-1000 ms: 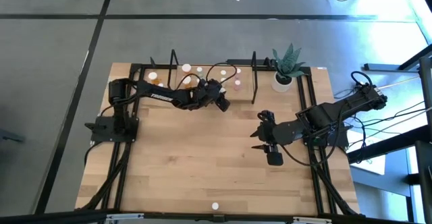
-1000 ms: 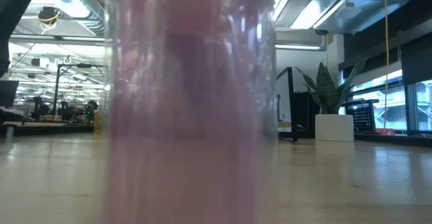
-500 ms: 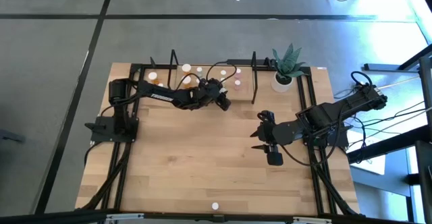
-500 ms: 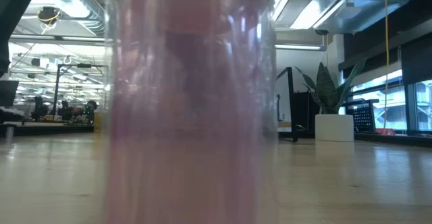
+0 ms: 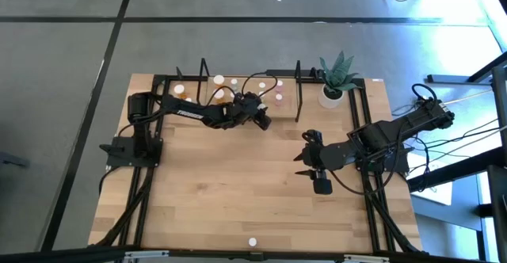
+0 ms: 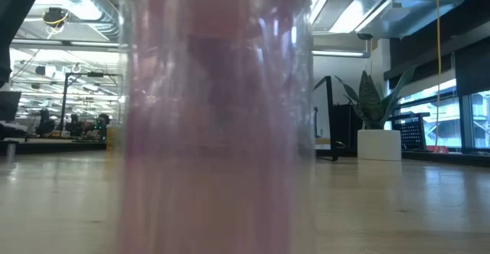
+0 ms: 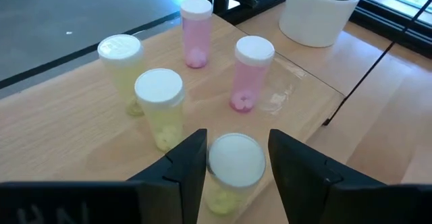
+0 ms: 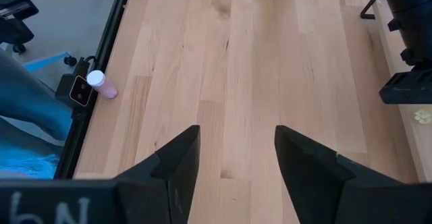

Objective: Pick and place medicine bottles onto shelf by color
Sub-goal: Put the yellow pill bottle on the shelf aligned with the other yellow pill bottles, then put the pink pill bottle on the shelf aligned with the other pink pill bottles

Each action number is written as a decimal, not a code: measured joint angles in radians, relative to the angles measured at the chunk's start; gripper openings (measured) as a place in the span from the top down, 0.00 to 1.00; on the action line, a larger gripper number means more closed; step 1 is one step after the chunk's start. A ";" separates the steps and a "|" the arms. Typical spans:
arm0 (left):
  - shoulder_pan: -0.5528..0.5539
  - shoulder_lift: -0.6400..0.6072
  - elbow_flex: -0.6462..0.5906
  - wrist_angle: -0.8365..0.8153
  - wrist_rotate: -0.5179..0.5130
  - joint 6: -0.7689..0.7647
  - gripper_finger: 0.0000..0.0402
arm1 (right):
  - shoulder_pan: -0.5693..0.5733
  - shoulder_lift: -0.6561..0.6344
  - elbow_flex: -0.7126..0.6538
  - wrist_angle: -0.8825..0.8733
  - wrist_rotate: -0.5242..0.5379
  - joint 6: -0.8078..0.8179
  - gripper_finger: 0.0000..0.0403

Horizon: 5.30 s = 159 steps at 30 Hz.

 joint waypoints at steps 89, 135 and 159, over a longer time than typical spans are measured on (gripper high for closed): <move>-1.157 -0.656 0.000 -0.792 -0.124 -0.310 0.62 | 0.134 0.267 0.000 0.526 -0.079 0.101 0.52; -1.126 -0.655 0.000 -0.817 -0.132 -0.315 0.62 | 0.116 0.504 0.000 0.719 -0.254 -0.083 0.61; -1.126 -0.655 0.000 -0.821 -0.132 -0.312 0.62 | 0.125 0.597 0.000 0.870 -0.286 -0.375 0.35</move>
